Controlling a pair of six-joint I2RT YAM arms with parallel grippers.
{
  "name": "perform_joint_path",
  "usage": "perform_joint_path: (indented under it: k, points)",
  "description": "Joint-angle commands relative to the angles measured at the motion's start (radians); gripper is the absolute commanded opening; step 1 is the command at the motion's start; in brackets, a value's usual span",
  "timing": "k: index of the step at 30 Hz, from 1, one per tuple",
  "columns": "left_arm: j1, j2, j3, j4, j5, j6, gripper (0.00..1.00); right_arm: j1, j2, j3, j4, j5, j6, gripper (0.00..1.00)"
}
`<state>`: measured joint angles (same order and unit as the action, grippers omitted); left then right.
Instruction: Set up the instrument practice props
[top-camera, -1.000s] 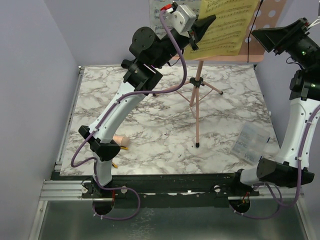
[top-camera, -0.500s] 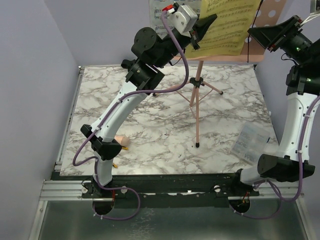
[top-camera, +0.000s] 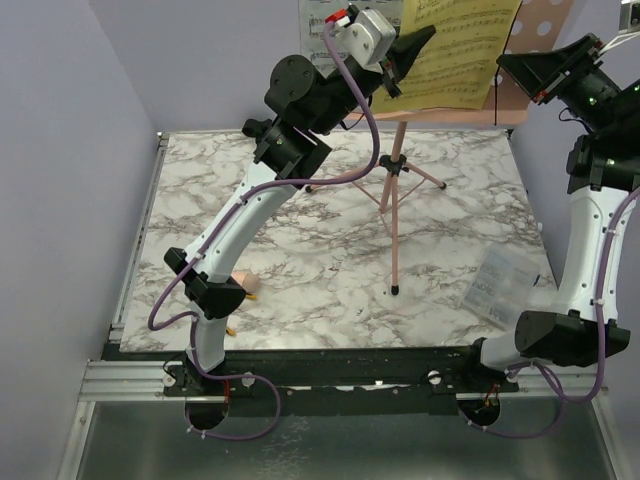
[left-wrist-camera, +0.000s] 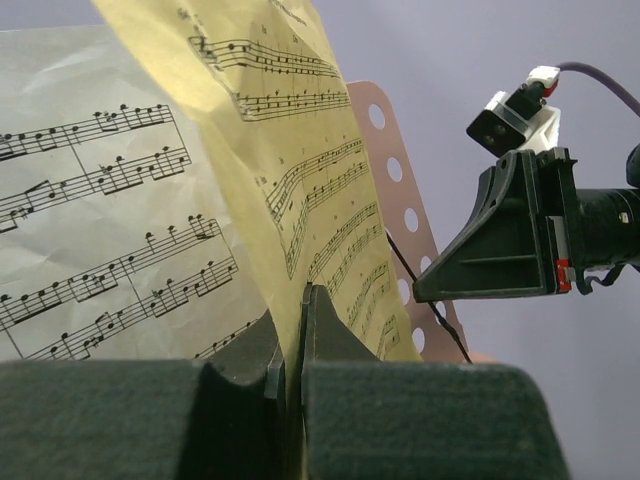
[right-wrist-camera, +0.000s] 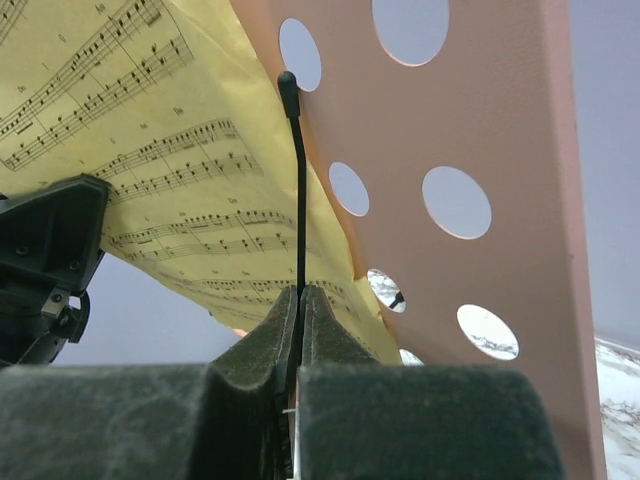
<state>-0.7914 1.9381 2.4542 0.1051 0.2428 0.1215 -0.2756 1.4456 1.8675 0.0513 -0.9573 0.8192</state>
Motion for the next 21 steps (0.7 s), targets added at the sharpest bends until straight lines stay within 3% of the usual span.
perform_joint_path:
  k: [1,15,21]
  points:
    - [0.005,0.011,0.038,0.023,-0.010,0.016,0.00,0.006,-0.071,-0.088,0.143,0.049,0.026,0.01]
    - [0.005,0.064,0.074,0.044,-0.015,-0.008,0.00,0.005,-0.144,-0.233,0.296,0.099,0.025,0.00]
    - [0.006,0.034,0.021,0.079,-0.093,-0.012,0.00,0.005,-0.175,-0.286,0.344,0.141,0.034,0.01]
